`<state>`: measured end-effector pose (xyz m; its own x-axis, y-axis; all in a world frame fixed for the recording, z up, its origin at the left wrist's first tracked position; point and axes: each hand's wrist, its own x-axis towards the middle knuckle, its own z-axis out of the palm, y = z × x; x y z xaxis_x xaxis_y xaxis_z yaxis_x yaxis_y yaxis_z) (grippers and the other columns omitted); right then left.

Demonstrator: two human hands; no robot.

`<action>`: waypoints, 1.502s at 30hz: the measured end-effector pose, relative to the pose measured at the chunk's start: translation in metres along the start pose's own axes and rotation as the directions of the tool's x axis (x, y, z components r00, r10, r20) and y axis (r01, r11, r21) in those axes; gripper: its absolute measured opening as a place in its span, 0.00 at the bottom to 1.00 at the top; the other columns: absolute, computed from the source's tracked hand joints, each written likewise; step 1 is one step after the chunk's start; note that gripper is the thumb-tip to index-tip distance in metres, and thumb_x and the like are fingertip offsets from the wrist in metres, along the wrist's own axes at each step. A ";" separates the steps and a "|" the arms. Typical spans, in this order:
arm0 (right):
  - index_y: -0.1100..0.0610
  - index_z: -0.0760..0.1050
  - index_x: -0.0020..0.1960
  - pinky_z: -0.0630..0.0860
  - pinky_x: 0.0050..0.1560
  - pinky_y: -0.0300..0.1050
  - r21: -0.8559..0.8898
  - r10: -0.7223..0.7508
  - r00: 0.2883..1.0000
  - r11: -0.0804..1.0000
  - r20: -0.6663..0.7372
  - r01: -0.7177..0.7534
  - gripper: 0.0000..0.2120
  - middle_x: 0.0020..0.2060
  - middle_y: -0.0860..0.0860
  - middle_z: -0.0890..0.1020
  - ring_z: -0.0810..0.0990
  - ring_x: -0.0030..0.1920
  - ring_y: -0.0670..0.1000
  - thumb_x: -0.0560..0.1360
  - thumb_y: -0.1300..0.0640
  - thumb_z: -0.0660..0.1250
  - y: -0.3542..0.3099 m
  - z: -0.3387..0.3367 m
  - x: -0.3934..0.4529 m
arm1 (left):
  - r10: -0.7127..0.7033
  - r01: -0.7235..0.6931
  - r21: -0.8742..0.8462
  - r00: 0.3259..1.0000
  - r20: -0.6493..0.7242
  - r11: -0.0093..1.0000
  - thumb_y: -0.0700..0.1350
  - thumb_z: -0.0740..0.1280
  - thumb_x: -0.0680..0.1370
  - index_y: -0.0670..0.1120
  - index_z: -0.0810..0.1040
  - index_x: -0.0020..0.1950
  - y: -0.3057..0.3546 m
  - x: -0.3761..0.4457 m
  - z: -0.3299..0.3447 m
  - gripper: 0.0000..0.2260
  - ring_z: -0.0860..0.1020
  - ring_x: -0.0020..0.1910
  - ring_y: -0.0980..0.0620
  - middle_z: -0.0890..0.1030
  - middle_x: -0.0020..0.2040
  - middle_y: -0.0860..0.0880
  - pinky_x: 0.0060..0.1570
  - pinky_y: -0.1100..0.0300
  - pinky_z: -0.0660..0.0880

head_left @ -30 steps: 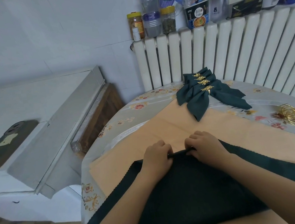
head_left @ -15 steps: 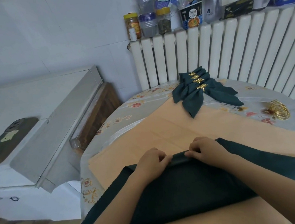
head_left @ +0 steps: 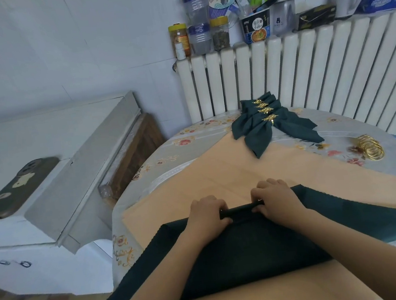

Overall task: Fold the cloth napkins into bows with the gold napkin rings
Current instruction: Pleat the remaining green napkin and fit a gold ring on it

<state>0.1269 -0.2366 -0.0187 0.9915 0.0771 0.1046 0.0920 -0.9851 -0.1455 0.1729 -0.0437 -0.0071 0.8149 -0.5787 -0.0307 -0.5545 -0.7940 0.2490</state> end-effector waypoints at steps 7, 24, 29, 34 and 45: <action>0.52 0.75 0.48 0.68 0.54 0.41 0.119 -0.075 0.997 0.990 -0.020 0.077 0.05 0.48 0.46 0.80 0.73 0.52 0.48 0.76 0.51 0.65 0.005 -0.004 -0.026 | 0.105 -0.108 -0.015 0.985 -0.135 0.994 0.44 0.66 0.74 0.47 0.78 0.50 0.007 -0.026 0.009 0.06 0.74 0.49 0.50 0.76 0.50 0.50 0.50 0.59 0.71; 0.48 0.67 0.62 0.62 0.62 0.48 0.171 0.117 0.974 0.974 0.194 -0.151 0.20 0.57 0.47 0.74 0.69 0.60 0.50 0.74 0.46 0.67 0.003 -0.007 -0.043 | -0.116 0.128 -0.164 0.990 0.079 0.978 0.53 0.71 0.73 0.53 0.74 0.56 0.009 -0.039 0.010 0.14 0.72 0.56 0.52 0.75 0.54 0.53 0.59 0.55 0.65; 0.49 0.73 0.59 0.61 0.61 0.45 -0.032 0.013 0.983 0.999 0.186 -0.007 0.14 0.56 0.48 0.73 0.69 0.59 0.51 0.76 0.46 0.64 -0.004 -0.014 -0.047 | -0.066 0.069 -0.024 0.993 0.098 0.997 0.54 0.68 0.75 0.51 0.76 0.56 0.013 -0.043 0.006 0.13 0.72 0.55 0.50 0.76 0.54 0.51 0.58 0.55 0.62; 0.52 0.72 0.51 0.69 0.51 0.40 0.051 -0.051 0.998 0.997 0.045 0.049 0.06 0.52 0.47 0.77 0.73 0.52 0.49 0.77 0.52 0.63 -0.006 -0.016 -0.070 | 0.089 -0.091 -0.017 0.992 -0.085 0.996 0.49 0.67 0.75 0.49 0.76 0.51 0.021 -0.065 0.006 0.07 0.72 0.51 0.52 0.73 0.53 0.52 0.48 0.62 0.69; 0.54 0.74 0.44 0.72 0.50 0.43 0.143 -0.045 0.992 0.989 0.117 0.028 0.15 0.45 0.47 0.76 0.73 0.47 0.48 0.78 0.43 0.59 -0.008 -0.014 -0.105 | 0.151 -0.153 0.045 0.987 0.051 0.987 0.54 0.58 0.80 0.46 0.78 0.51 0.038 -0.094 0.015 0.15 0.69 0.60 0.50 0.75 0.61 0.49 0.63 0.53 0.65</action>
<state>0.0204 -0.2389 -0.0151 0.9903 0.1387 -0.0053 0.1316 -0.9503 -0.2821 0.0726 -0.0227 -0.0091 0.7121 -0.7009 -0.0421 -0.6800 -0.7033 0.2074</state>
